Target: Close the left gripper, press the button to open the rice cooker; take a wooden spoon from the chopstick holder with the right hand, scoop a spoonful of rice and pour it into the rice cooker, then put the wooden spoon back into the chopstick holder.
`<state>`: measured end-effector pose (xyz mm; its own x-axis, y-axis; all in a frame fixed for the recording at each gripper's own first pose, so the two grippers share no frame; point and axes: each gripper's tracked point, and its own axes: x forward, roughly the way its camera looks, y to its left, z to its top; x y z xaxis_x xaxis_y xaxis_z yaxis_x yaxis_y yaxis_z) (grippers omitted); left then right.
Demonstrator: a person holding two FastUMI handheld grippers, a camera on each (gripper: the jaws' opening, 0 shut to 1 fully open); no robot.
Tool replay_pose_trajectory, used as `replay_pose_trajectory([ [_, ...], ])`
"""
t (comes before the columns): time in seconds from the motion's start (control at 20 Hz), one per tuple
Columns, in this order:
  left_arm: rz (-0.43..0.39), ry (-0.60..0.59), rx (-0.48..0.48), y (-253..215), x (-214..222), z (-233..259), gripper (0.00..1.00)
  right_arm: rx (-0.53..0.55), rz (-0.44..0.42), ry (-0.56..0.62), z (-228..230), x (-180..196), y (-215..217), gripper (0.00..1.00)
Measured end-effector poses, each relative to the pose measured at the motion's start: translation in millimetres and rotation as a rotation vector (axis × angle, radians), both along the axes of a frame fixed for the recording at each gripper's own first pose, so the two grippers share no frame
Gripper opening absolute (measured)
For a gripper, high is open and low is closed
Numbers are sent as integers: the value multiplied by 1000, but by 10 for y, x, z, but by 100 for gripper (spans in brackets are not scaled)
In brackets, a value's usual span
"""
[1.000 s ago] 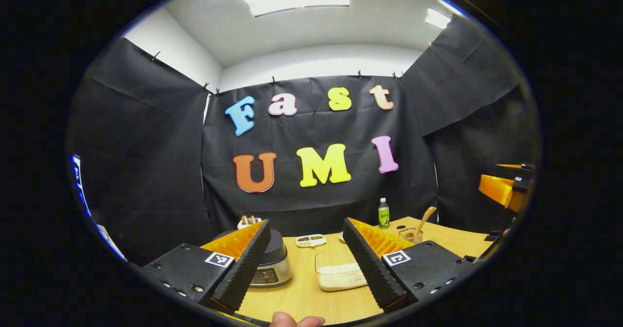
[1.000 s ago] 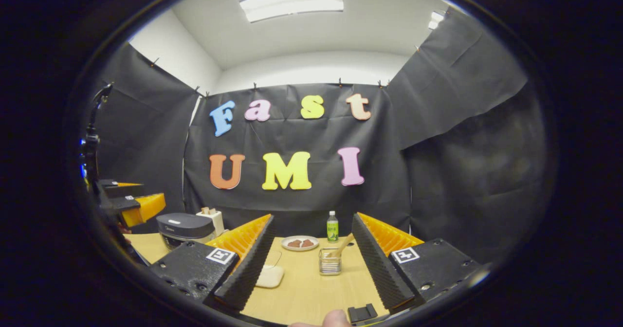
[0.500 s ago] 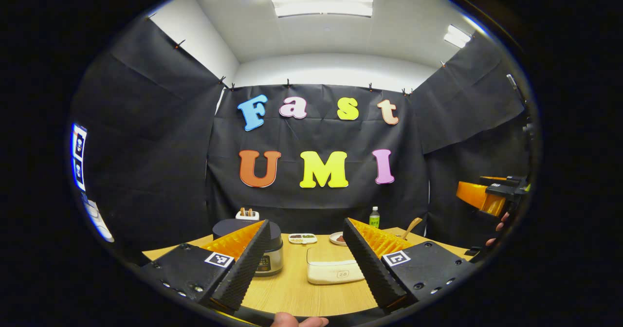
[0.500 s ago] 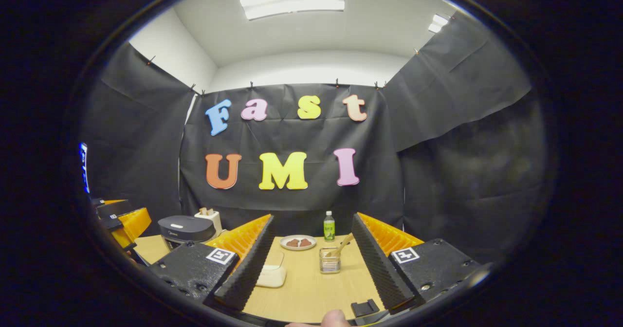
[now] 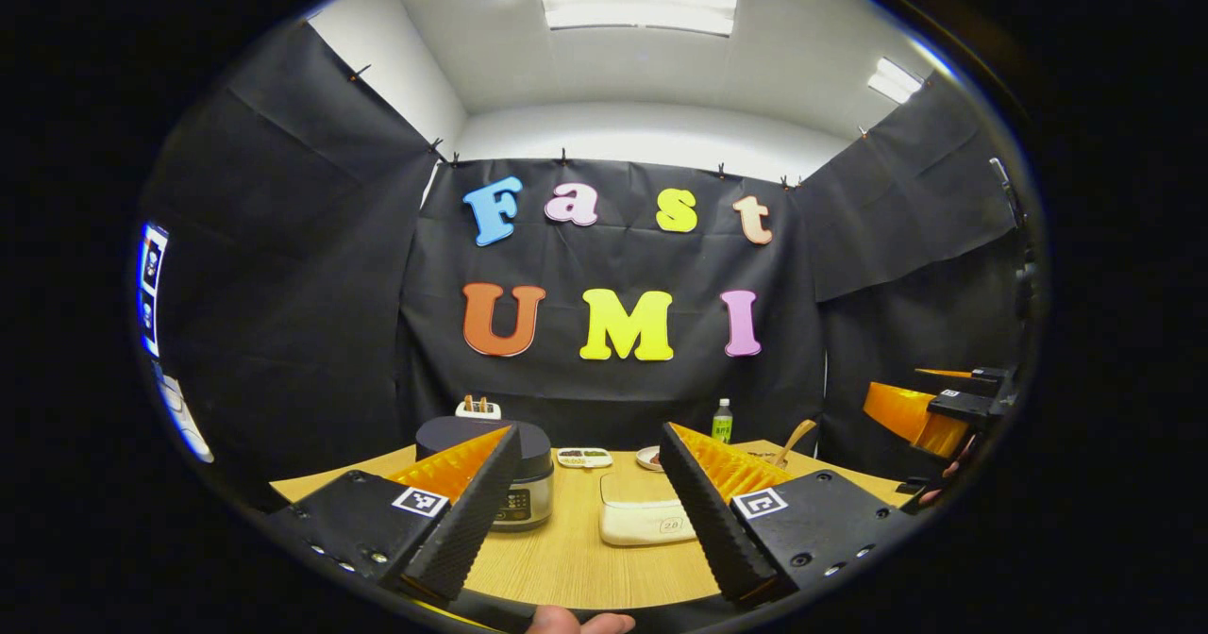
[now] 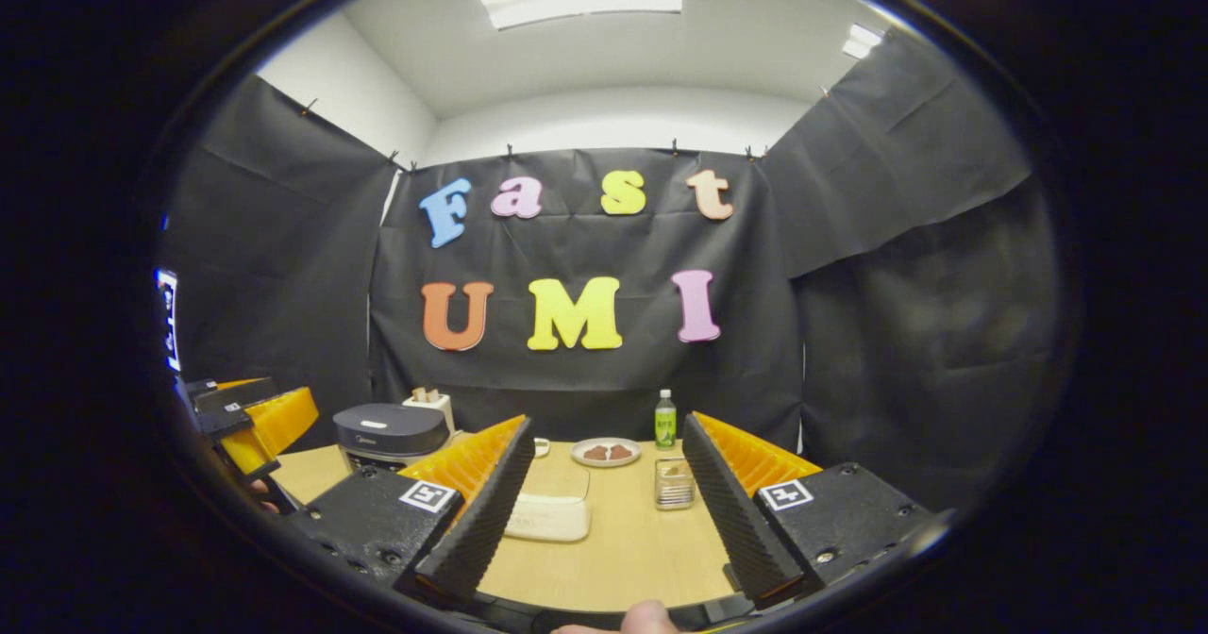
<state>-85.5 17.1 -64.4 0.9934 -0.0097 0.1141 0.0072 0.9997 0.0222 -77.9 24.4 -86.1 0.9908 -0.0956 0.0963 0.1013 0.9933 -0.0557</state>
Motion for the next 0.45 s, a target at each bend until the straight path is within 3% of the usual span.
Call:
replay_pose_trajectory([
  [0.45, 56, -18, 2, 350, -24, 89, 94, -21, 2, -11, 8, 50, 281, 100],
])
